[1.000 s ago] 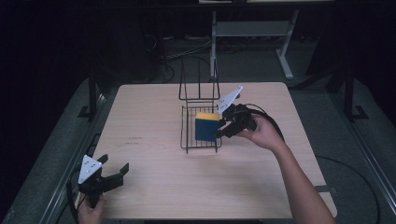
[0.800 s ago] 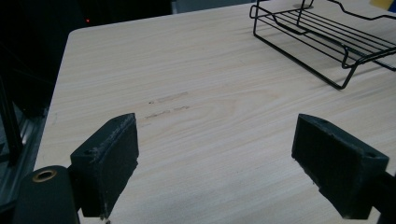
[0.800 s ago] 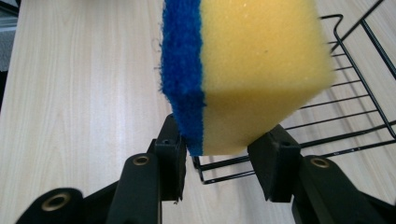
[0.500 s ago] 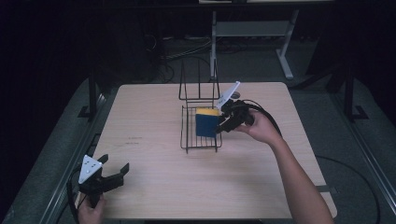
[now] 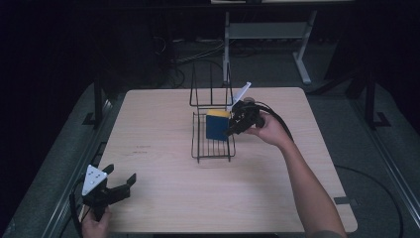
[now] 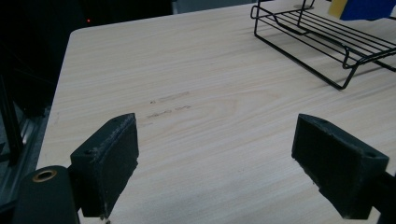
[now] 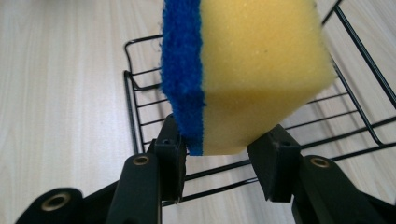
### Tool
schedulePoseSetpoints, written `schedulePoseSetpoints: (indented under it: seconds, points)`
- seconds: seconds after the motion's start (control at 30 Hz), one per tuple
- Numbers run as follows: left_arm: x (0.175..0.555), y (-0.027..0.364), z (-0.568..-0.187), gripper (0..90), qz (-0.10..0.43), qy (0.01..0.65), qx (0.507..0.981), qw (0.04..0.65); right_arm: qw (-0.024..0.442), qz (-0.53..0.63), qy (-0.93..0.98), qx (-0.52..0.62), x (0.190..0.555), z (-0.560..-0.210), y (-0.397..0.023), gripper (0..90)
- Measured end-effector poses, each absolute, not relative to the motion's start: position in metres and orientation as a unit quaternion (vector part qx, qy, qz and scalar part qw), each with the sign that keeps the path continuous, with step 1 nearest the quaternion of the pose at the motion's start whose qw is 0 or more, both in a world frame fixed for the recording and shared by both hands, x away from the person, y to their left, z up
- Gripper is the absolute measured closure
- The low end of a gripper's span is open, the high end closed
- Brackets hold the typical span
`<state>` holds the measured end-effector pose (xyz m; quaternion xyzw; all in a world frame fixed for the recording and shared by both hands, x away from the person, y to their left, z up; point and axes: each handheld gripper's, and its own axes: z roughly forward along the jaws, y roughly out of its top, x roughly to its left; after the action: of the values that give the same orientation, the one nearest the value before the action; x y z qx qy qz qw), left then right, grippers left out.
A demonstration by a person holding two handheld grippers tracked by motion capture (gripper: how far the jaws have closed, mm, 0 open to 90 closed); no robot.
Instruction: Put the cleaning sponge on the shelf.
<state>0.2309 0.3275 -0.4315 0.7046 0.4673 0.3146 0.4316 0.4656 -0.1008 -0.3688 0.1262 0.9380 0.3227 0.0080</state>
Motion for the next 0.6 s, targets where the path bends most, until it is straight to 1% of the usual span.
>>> schedulePoseSetpoints:
  seconds: [0.2,0.37,0.43,0.6]
  points:
    - [0.231,0.327,-0.432,14.1,0.313,0.467,0.705,0.431,0.0,0.332,0.933,0.137,0.473,-0.376,-0.102,57.3]
    - [0.231,0.328,-0.431,14.1,0.314,0.468,0.704,0.433,0.008,0.32,0.937,0.138,0.475,-0.382,-0.1,57.0]
    - [0.231,0.328,-0.431,14.1,0.314,0.468,0.704,0.433,0.002,0.323,0.936,0.144,0.477,-0.383,-0.101,57.0]
    - [0.231,0.328,-0.431,14.1,0.314,0.468,0.704,0.433,0.012,0.318,0.937,0.143,0.478,-0.385,-0.101,56.9]
